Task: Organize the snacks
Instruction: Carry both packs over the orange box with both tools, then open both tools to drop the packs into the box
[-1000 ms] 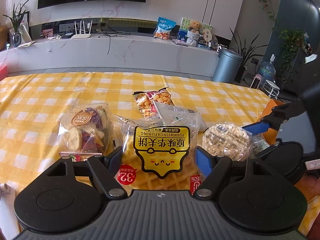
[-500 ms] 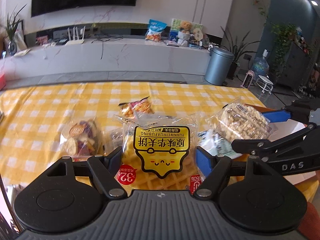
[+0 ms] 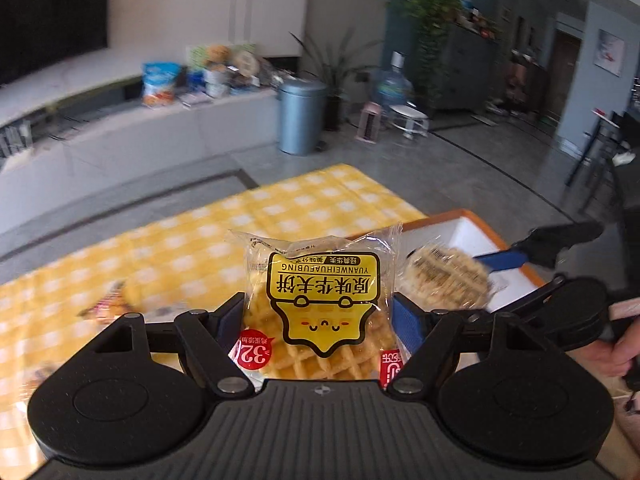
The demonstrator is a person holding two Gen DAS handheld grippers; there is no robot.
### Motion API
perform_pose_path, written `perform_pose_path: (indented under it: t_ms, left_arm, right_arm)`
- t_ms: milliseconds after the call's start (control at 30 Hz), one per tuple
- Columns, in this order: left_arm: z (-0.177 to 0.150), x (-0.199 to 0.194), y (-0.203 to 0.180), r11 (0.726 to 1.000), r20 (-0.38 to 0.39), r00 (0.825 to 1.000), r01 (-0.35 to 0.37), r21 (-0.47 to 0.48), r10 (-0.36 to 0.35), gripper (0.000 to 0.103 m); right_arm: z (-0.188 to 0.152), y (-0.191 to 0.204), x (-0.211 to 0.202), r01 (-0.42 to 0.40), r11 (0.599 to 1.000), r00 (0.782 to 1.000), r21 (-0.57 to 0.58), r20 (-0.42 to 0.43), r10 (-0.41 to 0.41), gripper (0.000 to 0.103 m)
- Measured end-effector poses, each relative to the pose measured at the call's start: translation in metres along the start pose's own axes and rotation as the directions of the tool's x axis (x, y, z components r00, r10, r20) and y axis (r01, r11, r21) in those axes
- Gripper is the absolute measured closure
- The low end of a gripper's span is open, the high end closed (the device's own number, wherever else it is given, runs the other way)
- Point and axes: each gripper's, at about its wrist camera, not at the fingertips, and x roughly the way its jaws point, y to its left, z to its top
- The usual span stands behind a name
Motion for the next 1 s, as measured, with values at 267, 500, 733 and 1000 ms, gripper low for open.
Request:
perform_pose_path:
  t_ms: [267,500,733,1000]
  left_arm:
    - [0.013,0.085,-0.031,0.99,-0.265,0.956,0.139,0.03,-0.127,0.016]
    - [0.001,0.122,-0.059,0.981,-0.352,0.936,0.095,0.172,-0.029,0.016]
    - [-0.008,0.148,-0.062,0.98,-0.428,0.904,0.095,0.175,-0.011,0.015]
    - [-0.012,0.154,-0.053,0.987,-0.448,0.892,0.112,0.112,-0.05,0.015]
  right_arm:
    - [-0.03,-0.052,0.031,-0.031,0.99,0.979,0.134,-0.195,0.057,0.026]
    - [-0.04,-0.062,0.05,-0.042,0.998,0.947,0.053,-0.316,0.057,0.026]
    - [-0.044,-0.074,0.065,-0.069,0.996,0.916,0.052,-0.392,0.084,0.026]
    - [-0.038,-0.077,0.076,-0.095,0.993,0.886,0.067,-0.449,0.115,0.025]
